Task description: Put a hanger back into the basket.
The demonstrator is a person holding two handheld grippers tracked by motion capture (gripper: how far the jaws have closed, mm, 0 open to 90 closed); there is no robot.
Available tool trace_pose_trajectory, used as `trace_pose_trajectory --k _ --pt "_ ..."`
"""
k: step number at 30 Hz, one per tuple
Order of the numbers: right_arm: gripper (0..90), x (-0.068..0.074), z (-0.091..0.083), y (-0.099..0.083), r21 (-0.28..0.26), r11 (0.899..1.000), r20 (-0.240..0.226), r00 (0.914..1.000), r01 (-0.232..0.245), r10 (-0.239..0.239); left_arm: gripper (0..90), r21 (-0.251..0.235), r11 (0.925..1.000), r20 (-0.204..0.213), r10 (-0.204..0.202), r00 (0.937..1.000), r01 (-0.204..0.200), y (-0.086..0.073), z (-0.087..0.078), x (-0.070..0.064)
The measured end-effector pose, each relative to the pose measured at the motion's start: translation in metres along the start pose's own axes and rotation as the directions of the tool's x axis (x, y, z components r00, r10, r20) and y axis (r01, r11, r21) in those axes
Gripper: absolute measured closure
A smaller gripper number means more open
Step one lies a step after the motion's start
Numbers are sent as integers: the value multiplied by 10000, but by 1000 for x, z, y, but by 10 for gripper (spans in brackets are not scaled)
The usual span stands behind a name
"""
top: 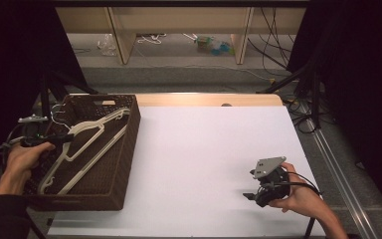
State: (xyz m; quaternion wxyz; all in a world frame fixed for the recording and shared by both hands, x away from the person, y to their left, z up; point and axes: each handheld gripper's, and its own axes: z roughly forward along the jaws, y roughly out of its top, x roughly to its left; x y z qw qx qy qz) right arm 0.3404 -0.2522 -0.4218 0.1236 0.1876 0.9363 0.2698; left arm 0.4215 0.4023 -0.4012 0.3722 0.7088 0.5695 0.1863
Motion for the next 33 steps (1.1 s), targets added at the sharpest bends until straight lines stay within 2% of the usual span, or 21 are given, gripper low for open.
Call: trace_pose_trajectory --k 2,4,5,7,10,12,17,19,22,23,26,29,31,33 --pt "253 0 0 0 -17 10000 23 10000 14 -14 716 -6 9999 -359 -130 9993 129 -1 -1 1" --pt "253 0 -1 0 -88 10000 17 10000 -3 3 662 21 10000 -737 6 9973 -4 -2 -6 3" --pt "253 0 -1 0 -89 9999 48 9999 -96 97 653 -353 9990 -751 -298 9967 273 -2 -6 2" --pt "253 0 0 0 -133 9998 108 9999 -130 131 605 -784 9955 -789 -594 9951 532 -2 -12 1" --pt "253 0 0 1 -231 9996 83 9998 -182 184 580 -1238 9909 -653 -609 9960 525 0 -21 -5" --pt "255 1 1 1 -337 9992 2 9997 -232 233 547 -1484 9882 -508 -448 9977 368 1 -27 -12" --pt "255 1 2 0 -464 9984 108 9994 -319 324 455 -2204 9754 -198 -13 9998 -31 2 -43 -37" --pt "256 0 3 0 -636 9972 129 9991 -383 392 414 -2408 9705 -115 85 9999 -110 0 -49 -49" --pt "256 1 4 -1 -784 9949 151 9978 -631 644 392 -2708 9626 326 191 9993 -95 -3 -59 -66" --pt "256 -1 4 -2 -926 9943 280 9980 -533 561 391 -2791 9601 440 310 9985 -175 -4 -61 -71" --pt "256 -2 4 -2 -1180 9901 323 9963 -757 800 378 -3170 9478 797 619 9949 -336 -8 -69 -90" --pt "255 -3 3 -3 -1455 9839 403 9930 -1037 1106 373 -3306 9413 754 986 9923 -685 -13 -73 -104" --pt "255 -4 1 -4 -1489 9817 349 9916 -1183 1248 366 -3317 9377 744 1353 9880 -1034 -17 -74 -116" --pt "255 -4 2 -5 -1724 9751 557 9869 -1397 1513 355 -3227 9357 727 1747 9819 -1426 -22 -76 -128"
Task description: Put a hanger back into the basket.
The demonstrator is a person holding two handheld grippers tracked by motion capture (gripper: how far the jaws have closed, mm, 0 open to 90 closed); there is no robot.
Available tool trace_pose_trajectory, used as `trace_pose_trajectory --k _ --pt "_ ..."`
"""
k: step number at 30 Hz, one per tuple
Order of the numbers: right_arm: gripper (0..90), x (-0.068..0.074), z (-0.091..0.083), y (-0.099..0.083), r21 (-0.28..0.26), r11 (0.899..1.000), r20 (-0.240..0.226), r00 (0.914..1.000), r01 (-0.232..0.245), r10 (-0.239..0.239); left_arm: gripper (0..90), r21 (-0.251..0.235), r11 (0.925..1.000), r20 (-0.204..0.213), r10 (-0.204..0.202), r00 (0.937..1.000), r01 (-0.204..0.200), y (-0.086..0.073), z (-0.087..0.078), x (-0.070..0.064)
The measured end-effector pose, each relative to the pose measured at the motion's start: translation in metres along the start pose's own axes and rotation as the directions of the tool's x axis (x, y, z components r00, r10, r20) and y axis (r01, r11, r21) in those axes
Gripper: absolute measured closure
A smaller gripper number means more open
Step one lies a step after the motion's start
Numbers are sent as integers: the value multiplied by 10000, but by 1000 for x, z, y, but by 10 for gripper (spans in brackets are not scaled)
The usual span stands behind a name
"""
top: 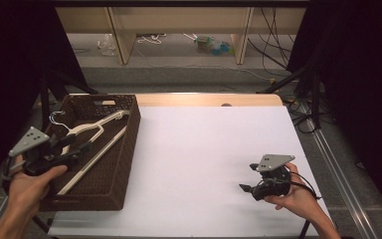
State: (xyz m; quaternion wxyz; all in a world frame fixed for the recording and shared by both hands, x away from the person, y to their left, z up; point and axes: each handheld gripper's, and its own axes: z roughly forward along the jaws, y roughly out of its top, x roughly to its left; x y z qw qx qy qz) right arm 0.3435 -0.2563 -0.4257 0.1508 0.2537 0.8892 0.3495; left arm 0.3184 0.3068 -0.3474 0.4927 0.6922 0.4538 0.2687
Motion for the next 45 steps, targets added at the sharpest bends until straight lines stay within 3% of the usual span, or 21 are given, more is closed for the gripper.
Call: trace_pose_trajectory --k 3,4,7,11,13,15,16,18,19,20,23,27,30,35,39,42,45 --pt "248 0 -2 0 -160 9996 167 9996 -230 233 351 27 9986 425 532 9977 -534 -4 1 -22" --pt "248 0 -2 0 -370 9989 221 9993 -302 310 348 -136 9990 503 428 9978 -421 -5 3 -30" --pt "243 3 -3 1 -628 9971 246 9987 -423 439 338 36 9961 920 870 9920 -877 -11 6 -55" --pt "238 7 -6 2 -1095 9912 225 9967 -750 779 322 428 9897 1002 1321 9862 -1369 -16 6 -74" --pt "237 9 -6 3 -1191 9898 193 9965 -782 811 318 700 9896 1058 1179 9874 -1256 -19 5 -80" --pt "237 11 -6 3 -1265 9893 213 9969 -725 758 301 638 9915 1086 1058 9884 -1132 -19 1 -87" --pt "237 11 -6 3 -1321 9892 264 9973 -640 680 305 448 9936 1186 980 9881 -1039 -20 -1 -88" --pt "236 12 -5 3 -1331 9891 237 9974 -637 675 305 158 9989 1538 420 9872 -449 -20 -5 -92" --pt "236 13 -5 3 -1329 9890 208 9974 -656 690 305 45 10000 1806 47 9835 -56 -21 -5 -95" --pt "236 13 -5 2 -1357 9887 225 9975 -637 674 303 -7 10000 1944 87 9809 -87 -23 -4 -97" --pt "235 13 -6 3 -1501 9855 218 9963 -794 836 301 -224 9981 1853 612 9808 -581 -26 1 -106" --pt "235 13 -8 3 -1736 9803 183 9949 -942 989 294 -194 9981 2214 617 9732 -588 -33 12 -112" --pt "234 15 -10 2 -1801 9780 151 9938 -1052 1097 281 -194 9983 2257 581 9725 -551 -40 23 -115" --pt "231 18 -14 0 -2016 9731 233 9927 -1115 1186 232 -296 9956 2596 939 9611 -893 -52 36 -120" --pt "223 23 -18 0 -2208 9684 239 9919 -1162 1244 183 -245 9933 2662 1152 9570 -1127 -63 40 -124" --pt "203 27 -22 -3 -2264 9663 219 9911 -1227 1310 167 -387 9944 2911 1056 9509 -986 -65 39 -128" --pt "201 30 -27 -9 -2498 9580 272 9879 -1411 1526 168 -518 9900 2922 1410 9459 -1315 -66 36 -134"
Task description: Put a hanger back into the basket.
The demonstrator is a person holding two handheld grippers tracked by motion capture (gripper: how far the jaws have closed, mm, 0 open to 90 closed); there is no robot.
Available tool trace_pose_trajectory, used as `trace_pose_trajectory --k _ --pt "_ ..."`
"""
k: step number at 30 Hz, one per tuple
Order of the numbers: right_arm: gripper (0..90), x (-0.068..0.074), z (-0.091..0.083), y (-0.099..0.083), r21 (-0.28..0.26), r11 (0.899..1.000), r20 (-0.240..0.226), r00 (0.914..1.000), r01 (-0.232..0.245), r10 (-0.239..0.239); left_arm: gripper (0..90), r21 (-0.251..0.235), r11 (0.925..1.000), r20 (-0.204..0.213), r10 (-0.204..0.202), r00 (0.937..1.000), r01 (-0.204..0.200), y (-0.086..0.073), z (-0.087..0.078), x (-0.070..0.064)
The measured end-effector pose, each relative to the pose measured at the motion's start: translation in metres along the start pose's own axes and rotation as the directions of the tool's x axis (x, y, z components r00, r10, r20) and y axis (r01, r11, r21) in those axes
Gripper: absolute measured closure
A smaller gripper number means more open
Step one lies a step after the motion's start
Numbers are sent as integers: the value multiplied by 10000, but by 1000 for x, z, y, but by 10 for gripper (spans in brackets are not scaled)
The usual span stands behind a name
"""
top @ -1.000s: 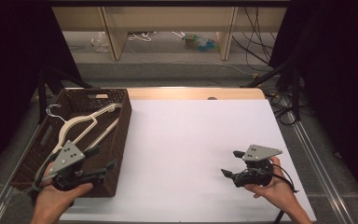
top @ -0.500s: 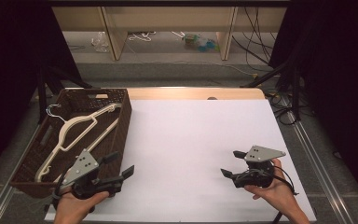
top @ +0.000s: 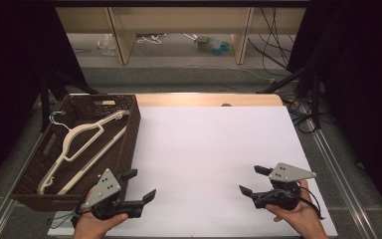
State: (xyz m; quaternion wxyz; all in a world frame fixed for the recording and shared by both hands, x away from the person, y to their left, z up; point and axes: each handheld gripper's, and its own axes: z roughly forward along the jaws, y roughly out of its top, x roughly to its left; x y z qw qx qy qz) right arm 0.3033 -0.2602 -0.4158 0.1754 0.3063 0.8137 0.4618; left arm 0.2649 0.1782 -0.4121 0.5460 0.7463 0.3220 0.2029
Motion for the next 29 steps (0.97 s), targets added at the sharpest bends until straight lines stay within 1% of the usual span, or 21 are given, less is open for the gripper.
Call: trace_pose_trajectory --k 1,2,4,6,7,9,10,11,12,14,15,16,17,18,19,20,21,22,26,27,29 --pt "199 1 -3 -2 -77 10000 46 10000 -61 62 169 27 9998 -46 204 9998 -204 0 0 -1" --pt "197 3 -4 -4 -134 9998 84 9999 -123 124 169 -1 9999 -92 140 9999 -140 -2 0 -2" --pt "197 6 -8 -7 -234 9994 113 9996 -262 264 169 74 9997 -222 226 9995 -225 -4 -1 -1" --pt "194 9 -10 -9 -523 9982 246 9992 -293 306 169 36 9999 -279 156 9995 -155 -7 0 1" --pt "189 11 -11 -10 -664 9970 211 9989 -393 408 169 62 9998 -424 169 9990 -167 -7 -1 1" --pt "185 13 -13 -11 -614 9972 231 9987 -438 453 169 -7 9999 -477 -153 9987 153 -8 -2 3" --pt "185 14 -13 -12 -641 9974 185 9993 -323 335 169 -60 9999 -437 -126 9990 124 -8 -3 5" --pt "185 15 -13 -12 -607 9972 169 9989 -434 445 169 -96 9996 -456 -262 9986 258 -8 -3 6" --pt "184 15 -13 -12 -660 9968 167 9988 -447 459 169 -87 9999 -470 -148 9988 145 -8 -3 7" --pt "182 16 -12 -12 -553 9972 23 9988 -495 497 169 -109 9998 -403 -197 9990 193 -9 -2 8" --pt "181 16 -11 -13 -594 9974 85 9991 -417 422 169 -38 9998 -440 -190 9988 189 -9 -2 8" --pt "181 15 -10 -13 -622 9978 153 9996 -241 251 169 -26 9995 -439 -324 9985 323 -9 -1 7" --pt "180 16 -9 -13 -638 9977 155 9996 -242 253 169 -9 9998 -436 -182 9989 182 -9 -1 7" --pt "180 17 -9 -13 -549 9979 45 9994 -351 354 169 -71 9996 -396 -280 9988 277 -10 -1 6" --pt "180 16 -7 -13 -677 9975 34 9998 -184 187 169 -60 9998 -359 -184 9992 182 -9 -1 7" --pt "180 16 -7 -13 -596 9981 -3 9999 -157 157 170 -26 9999 -343 -132 9993 131 -9 -1 7" --pt "180 17 -7 -13 -601 9981 16 9999 -138 140 170 21 9996 -347 -266 9990 267 -10 -1 6" --pt "180 16 -7 -13 -573 9983 20 9999 -123 124 170 47 9999 -337 -100 9994 101 -10 -1 7" --pt "183 17 -7 -14 -473 9985 -13 9996 -281 281 169 44 9998 -232 -170 9996 171 -10 -1 7" --pt "183 17 -7 -14 -470 9985 -3 9996 -279 279 170 29 9996 -187 -279 9994 279 -10 0 6" --pt "183 17 -7 -14 -452 9985 -12 9995 -301 301 170 78 9999 -176 -146 9997 148 -10 1 6"
